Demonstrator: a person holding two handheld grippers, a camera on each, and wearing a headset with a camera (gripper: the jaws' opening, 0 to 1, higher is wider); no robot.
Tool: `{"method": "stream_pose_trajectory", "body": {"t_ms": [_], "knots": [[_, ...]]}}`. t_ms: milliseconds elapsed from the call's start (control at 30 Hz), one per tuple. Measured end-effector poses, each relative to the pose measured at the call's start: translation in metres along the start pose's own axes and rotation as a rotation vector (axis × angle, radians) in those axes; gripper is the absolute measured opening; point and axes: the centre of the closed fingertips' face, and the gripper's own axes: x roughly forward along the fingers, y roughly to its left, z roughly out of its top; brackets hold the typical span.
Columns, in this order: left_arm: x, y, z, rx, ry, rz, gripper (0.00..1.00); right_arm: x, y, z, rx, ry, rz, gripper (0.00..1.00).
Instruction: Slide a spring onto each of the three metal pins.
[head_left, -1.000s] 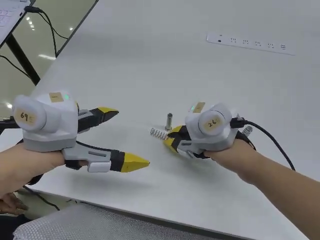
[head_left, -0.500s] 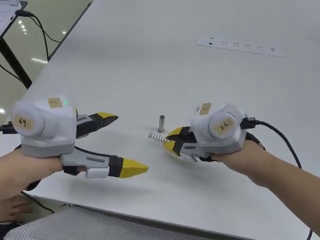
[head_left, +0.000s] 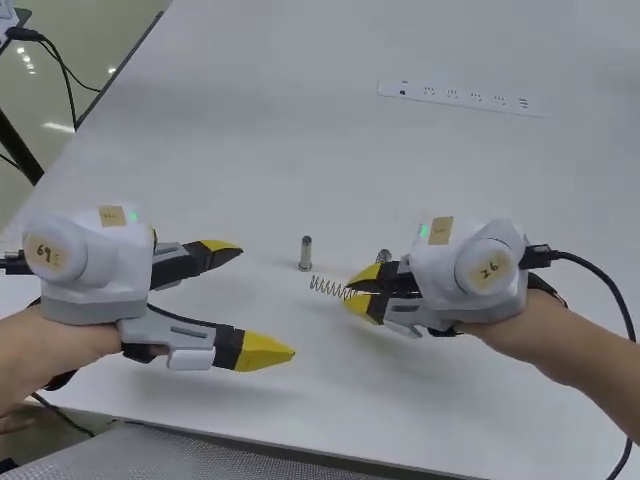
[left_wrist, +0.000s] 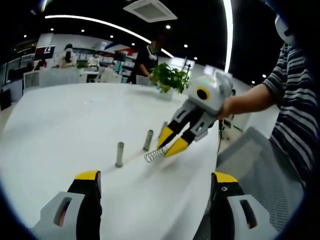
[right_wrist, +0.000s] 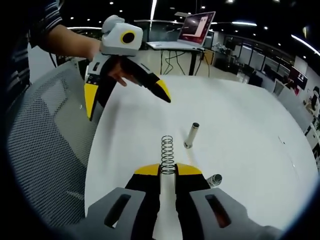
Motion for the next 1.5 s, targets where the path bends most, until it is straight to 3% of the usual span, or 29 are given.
{"method": "stream_pose_trajectory", "body": {"t_ms": [300, 567, 867, 1067, 1367, 1500], "knots": [[0.011, -0.013, -0.003, 0.014, 0.027, -0.057, 0.84, -0.018, 0.007, -0.001, -0.084, -0.013, 0.037, 0.07], [0.024, -0.019, 0.003, 0.048, 0.026, -0.086, 0.75, -0.027, 0.015, -0.002, -0.117, -0.035, 0.064, 0.07], [0.041, -0.034, 0.013, 0.08, 0.018, -0.156, 0.57, -0.036, 0.023, -0.005, -0.129, -0.043, 0.076, 0.07], [0.05, -0.043, 0.018, 0.094, 0.008, -0.201, 0.37, -0.04, 0.022, -0.002, -0.137, -0.05, 0.073, 0.07], [0.057, -0.046, 0.024, 0.109, -0.01, -0.221, 0.19, -0.044, 0.025, 0.003, -0.148, -0.063, 0.08, 0.07], [0.058, -0.047, 0.024, 0.121, -0.006, -0.233, 0.16, -0.046, 0.026, 0.004, -0.146, -0.068, 0.081, 0.07]]}}
